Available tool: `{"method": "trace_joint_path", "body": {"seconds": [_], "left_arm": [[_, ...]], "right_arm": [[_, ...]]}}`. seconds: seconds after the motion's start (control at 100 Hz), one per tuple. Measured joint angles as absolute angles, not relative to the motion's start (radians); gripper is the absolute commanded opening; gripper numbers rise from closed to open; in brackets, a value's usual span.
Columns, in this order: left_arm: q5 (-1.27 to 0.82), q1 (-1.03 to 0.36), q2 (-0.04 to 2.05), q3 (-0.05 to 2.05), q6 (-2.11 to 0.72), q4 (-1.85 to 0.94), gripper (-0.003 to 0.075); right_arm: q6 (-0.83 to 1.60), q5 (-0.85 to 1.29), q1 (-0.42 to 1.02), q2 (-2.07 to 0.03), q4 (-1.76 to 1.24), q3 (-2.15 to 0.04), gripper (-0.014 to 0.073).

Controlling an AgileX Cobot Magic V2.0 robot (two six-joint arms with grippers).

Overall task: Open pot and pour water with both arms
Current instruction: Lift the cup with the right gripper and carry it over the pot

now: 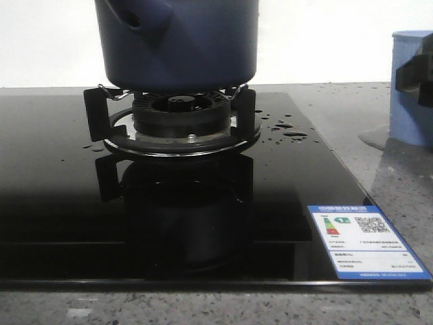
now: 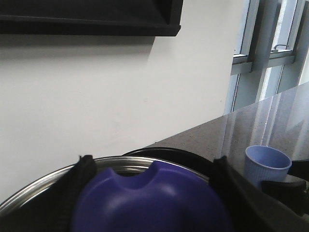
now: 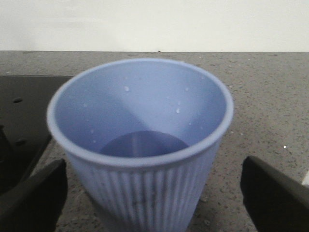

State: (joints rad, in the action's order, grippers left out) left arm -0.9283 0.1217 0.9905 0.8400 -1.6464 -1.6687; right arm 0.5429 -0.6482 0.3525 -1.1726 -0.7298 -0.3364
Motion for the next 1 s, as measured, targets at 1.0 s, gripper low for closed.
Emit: {"method": "trace_joint_path", "body": {"seconds": [1.0], "left_arm": [[-0.937, 0.095, 0.990, 0.840, -1.664, -1.672, 0.0243]], "right_arm": [[0.249, -0.689, 0.240, -1.384, -0.431, -0.418, 0.0393]]}}
